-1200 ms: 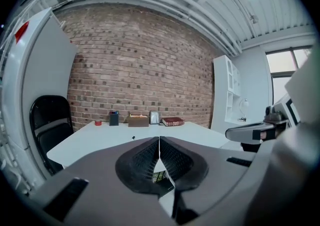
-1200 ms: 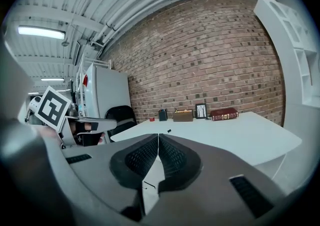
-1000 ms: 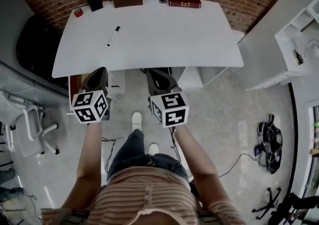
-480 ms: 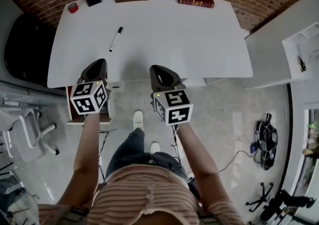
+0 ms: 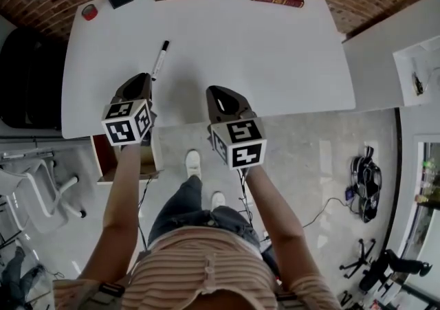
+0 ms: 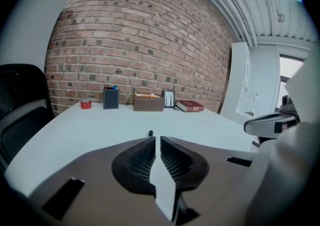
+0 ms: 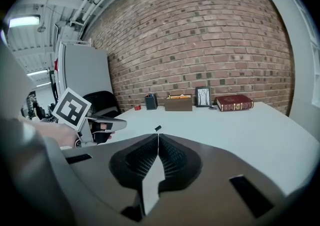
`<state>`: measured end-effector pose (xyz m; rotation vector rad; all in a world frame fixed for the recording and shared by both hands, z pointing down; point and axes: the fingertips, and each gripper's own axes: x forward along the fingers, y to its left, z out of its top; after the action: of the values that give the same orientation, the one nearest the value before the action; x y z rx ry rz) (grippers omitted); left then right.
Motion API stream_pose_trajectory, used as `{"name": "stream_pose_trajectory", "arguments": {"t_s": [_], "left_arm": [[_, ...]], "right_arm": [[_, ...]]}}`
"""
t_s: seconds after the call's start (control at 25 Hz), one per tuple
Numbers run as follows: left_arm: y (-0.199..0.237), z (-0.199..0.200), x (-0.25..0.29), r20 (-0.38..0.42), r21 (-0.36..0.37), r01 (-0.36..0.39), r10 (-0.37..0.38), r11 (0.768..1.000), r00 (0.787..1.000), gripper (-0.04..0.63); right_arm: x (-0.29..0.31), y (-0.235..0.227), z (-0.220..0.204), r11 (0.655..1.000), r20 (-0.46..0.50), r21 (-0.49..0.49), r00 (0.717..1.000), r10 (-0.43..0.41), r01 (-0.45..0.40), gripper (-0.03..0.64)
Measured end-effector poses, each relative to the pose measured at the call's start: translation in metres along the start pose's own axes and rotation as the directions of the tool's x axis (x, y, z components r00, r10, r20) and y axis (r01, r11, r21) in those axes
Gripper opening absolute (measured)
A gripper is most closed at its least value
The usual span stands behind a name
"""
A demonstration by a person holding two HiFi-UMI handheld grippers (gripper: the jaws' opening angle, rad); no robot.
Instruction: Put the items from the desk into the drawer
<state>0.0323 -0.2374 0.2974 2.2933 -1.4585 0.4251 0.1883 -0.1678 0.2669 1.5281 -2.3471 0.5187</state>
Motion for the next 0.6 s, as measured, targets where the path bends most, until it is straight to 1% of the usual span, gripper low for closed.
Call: {"name": "stream_pose_trajectory", "arguments": {"t_s": [0.12, 0.36, 0.6], "left_arm": [[0.007, -0.004, 0.018, -0.033, 0.002, 0.008, -0.008, 1.000, 0.999, 0.019], [0.019, -0.012, 0.051, -0.100, 0.028, 0.014, -0.011, 1.000, 0.995, 0.075], [0.027, -0.028, 0.078, -0.204, 0.104, -0.003, 0.025, 0.995, 0.979, 0.109]], "right_arm": [[0.013, -0.002, -0.001, 1.000, -0.019, 0.015, 1.000, -0.007, 0.007, 0.017], [0.033, -0.010, -0.004, 0.999, -0.049, 0.037, 0.999, -0.019, 0.021, 0.018], [0.047, -0.020, -0.011, 0.997, -0.080, 0.055, 0.996, -0.044, 0.048, 0.017]]}}
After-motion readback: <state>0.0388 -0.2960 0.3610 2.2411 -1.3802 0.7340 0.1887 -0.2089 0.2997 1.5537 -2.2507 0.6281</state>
